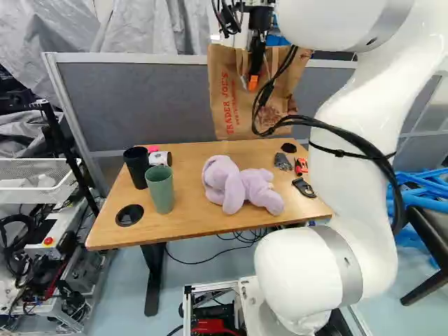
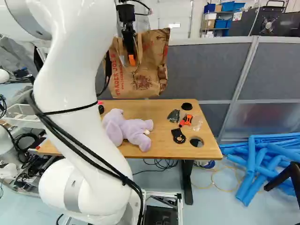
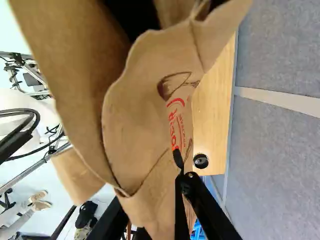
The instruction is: Pick up the bag on the ground and place it on the table
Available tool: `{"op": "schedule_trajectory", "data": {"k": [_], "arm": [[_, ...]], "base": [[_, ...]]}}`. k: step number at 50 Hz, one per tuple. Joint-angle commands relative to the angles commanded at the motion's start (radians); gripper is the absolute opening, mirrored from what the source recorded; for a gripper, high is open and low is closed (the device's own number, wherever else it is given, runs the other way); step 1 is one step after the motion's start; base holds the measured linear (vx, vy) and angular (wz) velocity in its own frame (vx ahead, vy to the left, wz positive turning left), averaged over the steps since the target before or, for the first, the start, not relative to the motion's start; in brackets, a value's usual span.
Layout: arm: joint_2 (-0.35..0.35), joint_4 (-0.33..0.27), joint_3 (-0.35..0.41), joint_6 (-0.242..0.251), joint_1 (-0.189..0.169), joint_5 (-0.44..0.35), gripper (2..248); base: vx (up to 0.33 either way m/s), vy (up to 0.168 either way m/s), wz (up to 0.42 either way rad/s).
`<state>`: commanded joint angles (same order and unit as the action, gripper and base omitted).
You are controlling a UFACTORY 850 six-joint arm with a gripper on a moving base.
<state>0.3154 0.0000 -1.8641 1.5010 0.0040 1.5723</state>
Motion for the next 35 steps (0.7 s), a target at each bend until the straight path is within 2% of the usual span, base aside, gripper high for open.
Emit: {"op": "schedule_trajectory", "data": {"k": [35], "arm": [[0.15,0.0,-0.07,0.0,0.032,-0.058,21]], "base": [[0.0,0.0,0.0]]}}
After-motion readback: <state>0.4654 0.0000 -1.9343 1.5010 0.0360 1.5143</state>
